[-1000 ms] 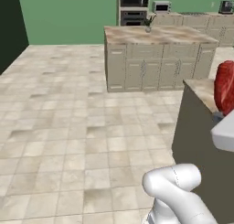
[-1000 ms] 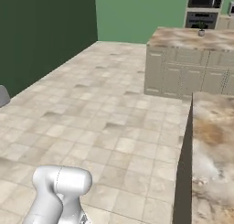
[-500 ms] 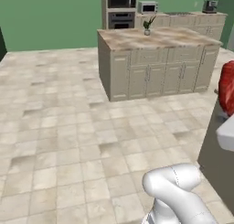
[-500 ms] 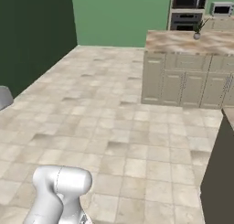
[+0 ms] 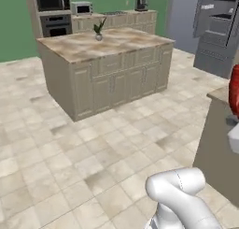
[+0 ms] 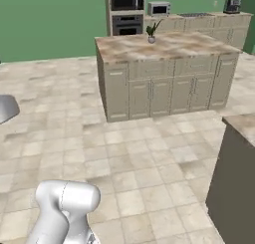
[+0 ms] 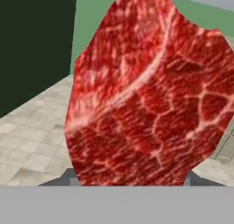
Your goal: Transport the steak and tomato to the fridge. Place the steak on the rack containing meat and place the tomato on the rack containing the vegetable, ensuring meats and vegetables are on different racks.
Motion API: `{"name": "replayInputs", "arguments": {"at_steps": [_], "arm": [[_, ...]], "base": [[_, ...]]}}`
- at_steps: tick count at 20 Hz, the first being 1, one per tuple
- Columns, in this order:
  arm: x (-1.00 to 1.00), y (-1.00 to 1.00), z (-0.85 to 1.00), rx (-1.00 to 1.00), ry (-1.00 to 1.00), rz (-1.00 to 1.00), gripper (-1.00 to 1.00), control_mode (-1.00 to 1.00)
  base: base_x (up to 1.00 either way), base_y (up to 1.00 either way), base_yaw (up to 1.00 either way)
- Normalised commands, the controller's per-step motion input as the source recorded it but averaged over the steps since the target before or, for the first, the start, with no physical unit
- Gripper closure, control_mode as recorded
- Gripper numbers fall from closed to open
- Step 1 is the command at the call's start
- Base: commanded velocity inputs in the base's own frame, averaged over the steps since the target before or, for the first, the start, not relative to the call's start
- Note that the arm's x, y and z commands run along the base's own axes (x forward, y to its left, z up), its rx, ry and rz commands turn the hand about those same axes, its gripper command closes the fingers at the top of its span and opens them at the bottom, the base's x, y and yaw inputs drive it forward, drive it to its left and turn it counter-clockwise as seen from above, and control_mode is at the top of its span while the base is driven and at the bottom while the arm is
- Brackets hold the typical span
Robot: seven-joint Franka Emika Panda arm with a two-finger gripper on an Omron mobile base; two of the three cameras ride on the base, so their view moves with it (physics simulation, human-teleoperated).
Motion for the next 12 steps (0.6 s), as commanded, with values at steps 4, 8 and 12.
{"name": "replayInputs", "arguments": {"at_steps": [4, 8, 12], "arm": [[0.0, 0.0, 0.0, 0.0, 0.0, 0.0, 1.0, 1.0], [0.0, 0.0, 0.0, 0.0, 0.0, 0.0, 1.0, 1.0], [0.0, 0.0, 0.0, 0.0, 0.0, 0.0, 1.0, 1.0]], "base": [[0.84, 0.6, -0.8], [0.72, 0.55, -0.84], [0.72, 0.59, -0.83]]}}
